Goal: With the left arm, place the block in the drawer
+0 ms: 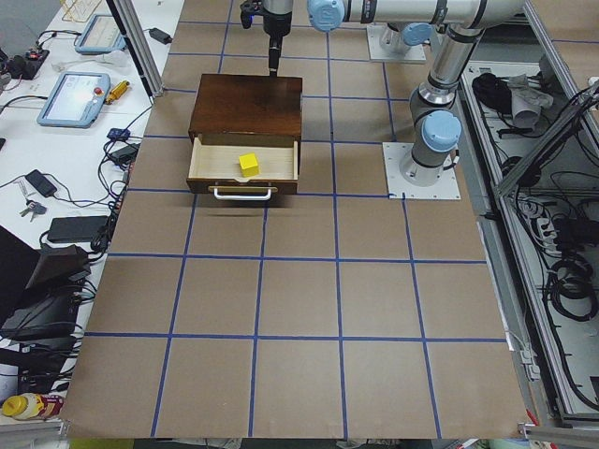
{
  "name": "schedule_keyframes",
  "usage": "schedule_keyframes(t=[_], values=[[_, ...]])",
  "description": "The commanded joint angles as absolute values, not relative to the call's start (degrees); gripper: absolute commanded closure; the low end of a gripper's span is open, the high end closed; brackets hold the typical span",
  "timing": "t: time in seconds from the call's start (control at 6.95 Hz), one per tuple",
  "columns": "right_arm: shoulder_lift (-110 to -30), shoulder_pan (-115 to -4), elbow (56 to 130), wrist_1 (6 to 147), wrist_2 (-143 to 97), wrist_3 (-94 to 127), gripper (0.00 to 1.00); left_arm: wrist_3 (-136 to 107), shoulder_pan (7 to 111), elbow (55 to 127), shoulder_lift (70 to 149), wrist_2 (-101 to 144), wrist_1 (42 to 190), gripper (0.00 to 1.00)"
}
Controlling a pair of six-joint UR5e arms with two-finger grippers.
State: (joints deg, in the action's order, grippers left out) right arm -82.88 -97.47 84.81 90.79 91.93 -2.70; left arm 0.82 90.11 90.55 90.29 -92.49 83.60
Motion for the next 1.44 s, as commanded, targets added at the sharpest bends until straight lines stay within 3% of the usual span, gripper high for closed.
schedule_keyframes(t=[0.0,1.29], values=[[-82.88,-97.47,84.81,90.79,91.93,-2.64,0.00,-0.96,90.26,90.53,89.48,-91.85,84.02,0.00],[-82.88,-97.47,84.81,90.79,91.93,-2.64,0.00,-0.27,89.65,90.53,88.68,-89.47,87.54,0.00]])
